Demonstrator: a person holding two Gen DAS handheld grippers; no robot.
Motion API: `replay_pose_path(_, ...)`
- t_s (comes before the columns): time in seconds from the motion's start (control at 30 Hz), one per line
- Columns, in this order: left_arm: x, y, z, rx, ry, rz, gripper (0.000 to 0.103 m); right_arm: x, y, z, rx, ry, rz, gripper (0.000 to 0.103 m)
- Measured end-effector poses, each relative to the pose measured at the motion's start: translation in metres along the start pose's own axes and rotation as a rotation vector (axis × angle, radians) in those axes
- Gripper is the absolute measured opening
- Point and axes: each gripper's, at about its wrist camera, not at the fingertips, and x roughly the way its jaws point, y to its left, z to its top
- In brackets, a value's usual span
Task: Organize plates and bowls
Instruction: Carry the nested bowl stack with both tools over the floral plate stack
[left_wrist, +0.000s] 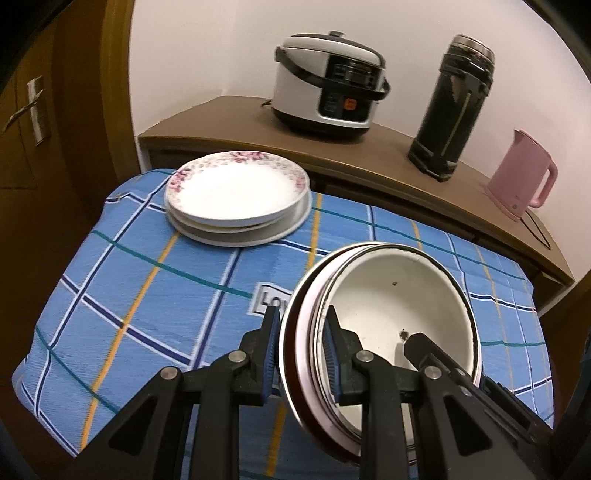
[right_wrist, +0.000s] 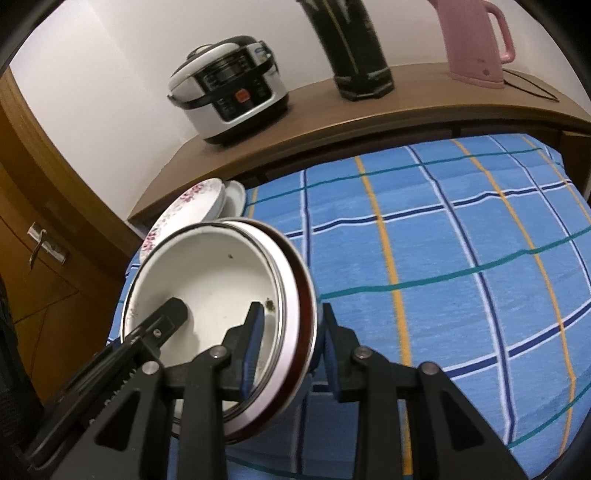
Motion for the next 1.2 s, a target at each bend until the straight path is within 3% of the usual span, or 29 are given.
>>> replay_pose_path(0.6,0.004,0.044,0.015,-0.058,-0.012,0.046,0.025,0.029,0.043,-0.002,-0.053,0.032,0.044,0.030)
replay_pose_path(1.2,0.015,0.072,0.051,-0.090,-0.045,0.057,0.025,0.054,0.079,0.024,-0.090,0.006,0.073,0.030)
